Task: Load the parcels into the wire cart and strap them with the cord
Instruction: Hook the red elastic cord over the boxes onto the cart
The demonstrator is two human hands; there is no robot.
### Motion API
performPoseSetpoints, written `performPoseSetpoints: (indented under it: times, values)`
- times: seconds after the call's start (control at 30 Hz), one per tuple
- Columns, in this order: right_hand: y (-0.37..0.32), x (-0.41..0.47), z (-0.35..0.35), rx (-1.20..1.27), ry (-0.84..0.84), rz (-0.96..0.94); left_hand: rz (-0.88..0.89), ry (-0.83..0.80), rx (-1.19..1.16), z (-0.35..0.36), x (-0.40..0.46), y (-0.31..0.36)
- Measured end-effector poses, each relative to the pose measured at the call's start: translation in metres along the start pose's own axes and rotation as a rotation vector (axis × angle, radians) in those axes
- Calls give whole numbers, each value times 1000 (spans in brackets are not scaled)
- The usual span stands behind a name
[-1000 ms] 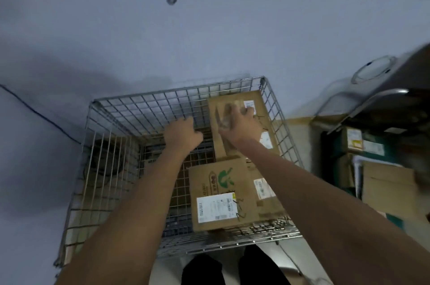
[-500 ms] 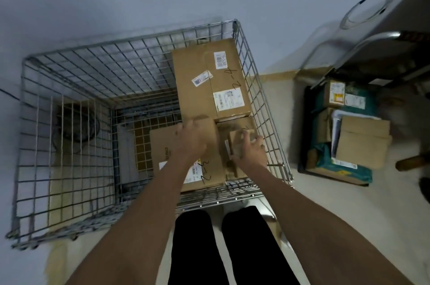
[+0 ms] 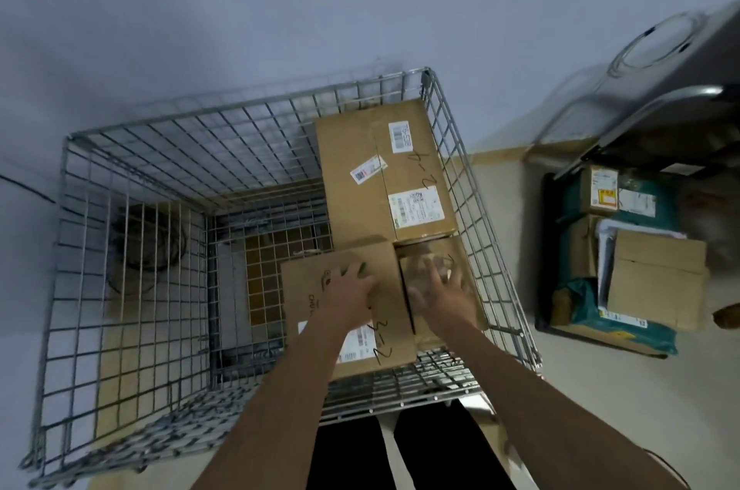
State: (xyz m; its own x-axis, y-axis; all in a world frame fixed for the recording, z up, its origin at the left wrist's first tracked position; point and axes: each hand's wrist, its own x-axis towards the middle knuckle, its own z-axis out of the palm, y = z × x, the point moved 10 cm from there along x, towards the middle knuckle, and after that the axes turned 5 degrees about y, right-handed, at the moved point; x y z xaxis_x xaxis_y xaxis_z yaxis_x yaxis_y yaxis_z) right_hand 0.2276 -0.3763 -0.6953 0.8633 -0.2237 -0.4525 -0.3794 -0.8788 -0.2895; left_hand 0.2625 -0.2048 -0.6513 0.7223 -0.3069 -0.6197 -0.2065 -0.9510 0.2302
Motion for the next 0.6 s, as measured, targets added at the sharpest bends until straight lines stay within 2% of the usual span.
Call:
performPoseSetpoints:
  times: [0.07, 0.2, 0.5, 0.6]
  values:
    - [2, -5, -21, -2, 26, 20, 29, -13, -20, -7, -8, 3]
    - [-20, -8, -77, -64, 14, -27, 42, 126, -85, -68, -29, 6]
    - [-150, -35, -311, 42, 192, -136, 59, 566, 3, -357, -124, -10]
    - [-198, -58, -394, 34, 286, -213, 70, 689, -61, -445, -173, -24]
